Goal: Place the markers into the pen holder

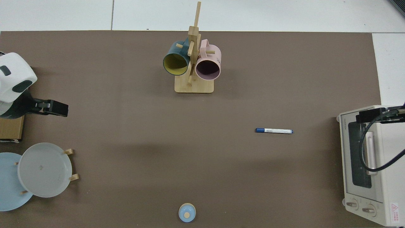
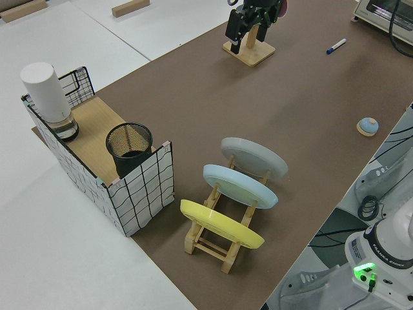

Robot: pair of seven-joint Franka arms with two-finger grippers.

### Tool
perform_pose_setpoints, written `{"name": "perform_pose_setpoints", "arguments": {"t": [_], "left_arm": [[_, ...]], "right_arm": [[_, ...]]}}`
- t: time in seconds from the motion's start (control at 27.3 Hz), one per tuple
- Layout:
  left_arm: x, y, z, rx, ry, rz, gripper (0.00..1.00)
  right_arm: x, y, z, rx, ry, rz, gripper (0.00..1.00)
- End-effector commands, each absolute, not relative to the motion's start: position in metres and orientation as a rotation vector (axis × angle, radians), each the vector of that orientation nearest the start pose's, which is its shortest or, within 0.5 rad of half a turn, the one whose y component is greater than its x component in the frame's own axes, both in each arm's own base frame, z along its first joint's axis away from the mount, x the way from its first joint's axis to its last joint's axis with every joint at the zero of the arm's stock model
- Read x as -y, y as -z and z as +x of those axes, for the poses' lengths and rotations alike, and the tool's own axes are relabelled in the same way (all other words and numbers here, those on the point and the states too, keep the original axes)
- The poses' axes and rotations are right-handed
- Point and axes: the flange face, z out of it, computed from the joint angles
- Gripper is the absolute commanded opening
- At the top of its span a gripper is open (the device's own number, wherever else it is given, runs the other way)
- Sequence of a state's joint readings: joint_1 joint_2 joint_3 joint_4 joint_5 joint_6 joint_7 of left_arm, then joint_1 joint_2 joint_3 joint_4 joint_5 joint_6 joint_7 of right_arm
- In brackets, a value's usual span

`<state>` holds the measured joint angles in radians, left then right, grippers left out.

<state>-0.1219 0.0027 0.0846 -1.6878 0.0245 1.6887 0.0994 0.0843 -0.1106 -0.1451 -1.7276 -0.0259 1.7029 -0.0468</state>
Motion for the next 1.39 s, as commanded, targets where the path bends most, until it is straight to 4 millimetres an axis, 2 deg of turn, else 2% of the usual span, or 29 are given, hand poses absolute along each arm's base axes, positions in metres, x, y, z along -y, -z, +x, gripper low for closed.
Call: {"name": "perform_pose_setpoints", "arguments": {"t": [0.0, 0.4, 0.48, 0.59, 0.73, 0.81, 0.88, 0.99, 1.1, 1.17, 1.28, 1.36], "left_arm": [[0.017, -0.576, 0.558, -0.235, 0.011, -3.121, 1.0], [0.018, -0.572, 0.558, -0.235, 0.009, -3.128, 1.0], [0.018, -0.572, 0.559, -0.237, 0.019, -3.127, 1.0], [0.016, -0.57, 0.557, -0.249, 0.014, -3.127, 1.0], [0.016, -0.569, 0.556, -0.249, 0.026, -3.127, 1.0], [0.015, -0.568, 0.556, -0.247, 0.028, -3.127, 1.0], [0.016, -0.568, 0.556, -0.249, 0.031, -3.127, 1.0], [0.017, -0.565, 0.555, -0.252, 0.024, -3.127, 1.0], [0.017, -0.562, 0.555, -0.252, 0.024, -3.127, 1.0], [0.018, -0.56, 0.555, -0.254, 0.019, -3.127, 1.0], [0.019, -0.558, 0.555, -0.259, 0.026, -3.127, 1.0], [0.022, -0.555, 0.555, -0.266, 0.026, -3.126, 1.0]], "right_arm": [[0.036, -0.623, 0.544, -0.134, 0.291, -3.141, 1.0], [0.035, -0.615, 0.544, -0.22, 0.289, -3.117, 0.98], [0.033, -0.614, 0.543, -0.296, 0.281, -3.09, 0.99], [0.017, -0.606, 0.541, -0.46, 0.242, -3.055, 0.99], [0.013, -0.591, 0.54, -0.895, 0.184, -2.949, 1.0], [0.007, -0.575, 0.541, -1.137, 0.132, -2.867, 1.0], [-0.01, -0.554, 0.542, -1.334, 0.07, -2.796, 1.0], [-0.016, -0.526, 0.542, -1.599, -0.006, -2.682, 1.0], [-0.03, -0.491, 0.545, -1.851, -0.094, -2.557, 1.0], [-0.031, -0.466, 0.547, -2.005, -0.152, -2.48, 1.0], [-0.04, -0.433, 0.549, -2.128, -0.273, -2.334, 1.0], [-0.044, -0.417, 0.552, -2.163, -0.286, -2.225, 1.0]]}}
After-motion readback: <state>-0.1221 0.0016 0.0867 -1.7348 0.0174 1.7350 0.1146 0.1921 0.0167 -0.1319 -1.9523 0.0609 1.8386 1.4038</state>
